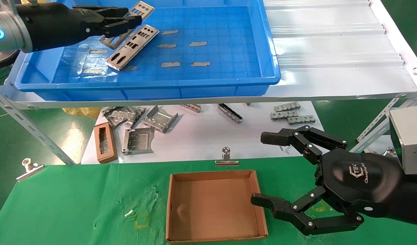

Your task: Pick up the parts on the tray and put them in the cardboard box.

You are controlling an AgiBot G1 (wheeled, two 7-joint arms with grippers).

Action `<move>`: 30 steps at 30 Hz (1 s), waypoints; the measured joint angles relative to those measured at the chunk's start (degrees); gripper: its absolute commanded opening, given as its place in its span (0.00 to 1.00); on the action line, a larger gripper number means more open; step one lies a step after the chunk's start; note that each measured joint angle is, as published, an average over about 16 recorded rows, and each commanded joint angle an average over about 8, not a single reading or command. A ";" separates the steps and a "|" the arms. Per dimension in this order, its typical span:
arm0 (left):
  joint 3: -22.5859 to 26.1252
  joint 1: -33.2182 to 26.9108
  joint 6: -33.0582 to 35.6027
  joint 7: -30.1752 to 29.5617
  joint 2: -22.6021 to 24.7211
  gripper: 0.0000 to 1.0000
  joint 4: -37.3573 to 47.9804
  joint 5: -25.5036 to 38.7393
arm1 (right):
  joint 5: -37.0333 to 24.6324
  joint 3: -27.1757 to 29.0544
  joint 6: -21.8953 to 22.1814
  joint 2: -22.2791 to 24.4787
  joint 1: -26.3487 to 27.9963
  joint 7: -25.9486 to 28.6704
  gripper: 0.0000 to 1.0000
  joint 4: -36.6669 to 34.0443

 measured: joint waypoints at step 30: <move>4.93 7.19 30.19 0.99 -6.58 0.00 -19.35 -6.41 | 0.00 0.00 0.00 0.00 0.00 0.00 1.00 0.00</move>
